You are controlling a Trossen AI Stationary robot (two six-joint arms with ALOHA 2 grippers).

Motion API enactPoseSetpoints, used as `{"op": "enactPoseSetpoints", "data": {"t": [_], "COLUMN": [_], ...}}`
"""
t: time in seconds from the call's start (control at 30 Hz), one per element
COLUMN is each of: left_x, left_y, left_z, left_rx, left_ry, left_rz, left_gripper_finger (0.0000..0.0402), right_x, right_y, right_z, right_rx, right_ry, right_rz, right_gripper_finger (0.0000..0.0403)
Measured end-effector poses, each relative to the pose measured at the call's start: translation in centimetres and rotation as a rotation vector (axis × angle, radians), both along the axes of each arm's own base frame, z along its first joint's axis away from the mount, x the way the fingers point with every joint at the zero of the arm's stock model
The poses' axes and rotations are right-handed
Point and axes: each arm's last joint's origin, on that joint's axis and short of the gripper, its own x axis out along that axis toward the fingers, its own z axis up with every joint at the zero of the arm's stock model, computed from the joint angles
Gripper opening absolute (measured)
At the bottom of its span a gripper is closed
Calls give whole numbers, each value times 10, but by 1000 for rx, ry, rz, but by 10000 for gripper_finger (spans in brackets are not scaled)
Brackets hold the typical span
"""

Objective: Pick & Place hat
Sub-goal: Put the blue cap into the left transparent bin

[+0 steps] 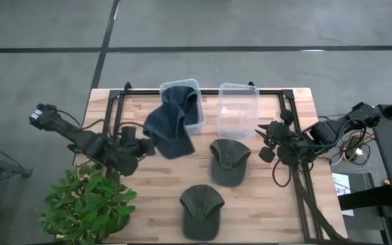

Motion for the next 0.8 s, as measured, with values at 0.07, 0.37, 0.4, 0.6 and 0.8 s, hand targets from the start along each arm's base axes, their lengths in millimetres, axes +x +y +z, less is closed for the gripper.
{"op": "enactPoseSetpoints", "data": {"t": [0.07, 0.37, 0.4, 0.6, 0.8], "left_x": [2, 11, 13, 24, 31], "left_y": [3, 22, 25, 48, 74], "left_z": [5, 25, 26, 34, 41], "left_rx": [66, 288, 293, 310, 324], "left_ry": [-14, -14, -16, -25, -68], "left_rz": [-15, -84, -94, -188, -283], "left_gripper_finger": [7, 7, 7, 7, 7], "right_x": [0, 0, 0, -9, -26], "right_y": [0, 0, 0, -5, -13], "right_z": [0, -2, -3, -15, -21], "right_rx": [-2, -20, -23, -10, 24], "right_ry": [1, 10, 14, 11, -51], "right_rz": [1, 0, 2, -13, -13], "right_gripper_finger": [82, 73, 73, 77, 71]}}
